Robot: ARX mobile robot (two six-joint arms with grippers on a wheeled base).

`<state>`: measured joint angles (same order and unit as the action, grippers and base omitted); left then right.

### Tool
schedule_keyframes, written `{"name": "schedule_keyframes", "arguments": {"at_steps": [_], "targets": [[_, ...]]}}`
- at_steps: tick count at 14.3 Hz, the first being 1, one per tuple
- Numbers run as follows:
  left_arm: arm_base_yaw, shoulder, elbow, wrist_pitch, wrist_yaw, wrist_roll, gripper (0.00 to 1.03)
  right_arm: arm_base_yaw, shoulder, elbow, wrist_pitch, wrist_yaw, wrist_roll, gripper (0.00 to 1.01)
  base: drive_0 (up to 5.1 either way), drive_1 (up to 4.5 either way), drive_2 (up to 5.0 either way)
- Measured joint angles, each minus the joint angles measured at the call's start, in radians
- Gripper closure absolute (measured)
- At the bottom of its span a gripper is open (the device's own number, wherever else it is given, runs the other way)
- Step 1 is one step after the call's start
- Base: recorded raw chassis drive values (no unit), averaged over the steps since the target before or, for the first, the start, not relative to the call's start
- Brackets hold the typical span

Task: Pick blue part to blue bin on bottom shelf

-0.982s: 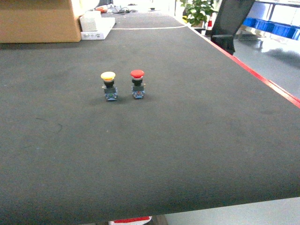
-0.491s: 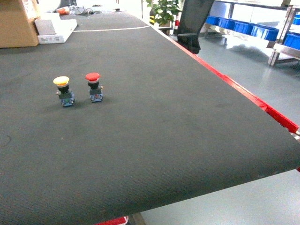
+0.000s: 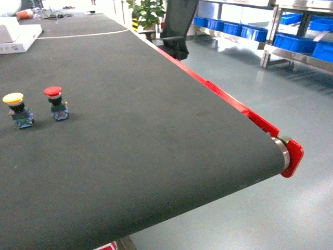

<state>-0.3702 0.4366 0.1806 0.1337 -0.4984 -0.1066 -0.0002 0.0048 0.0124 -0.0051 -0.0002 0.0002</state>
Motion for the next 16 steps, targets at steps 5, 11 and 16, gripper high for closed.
{"name": "schedule_keyframes", "arguments": {"at_steps": [5, 11, 16], "targets": [[0.000, 0.000, 0.000, 0.000, 0.000, 0.000, 0.59, 0.000, 0.000, 0.000, 0.000, 0.000, 0.000, 0.03, -1.4, -1.41, -1.4], [0.000, 0.000, 0.000, 0.000, 0.000, 0.000, 0.59, 0.000, 0.000, 0.000, 0.000, 0.000, 0.000, 0.03, -1.5, -1.48, -1.5], [0.000, 0.000, 0.000, 0.000, 0.000, 0.000, 0.59, 0.000, 0.000, 0.000, 0.000, 0.000, 0.000, 0.03, -1.5, -1.48, -1.5]]}}
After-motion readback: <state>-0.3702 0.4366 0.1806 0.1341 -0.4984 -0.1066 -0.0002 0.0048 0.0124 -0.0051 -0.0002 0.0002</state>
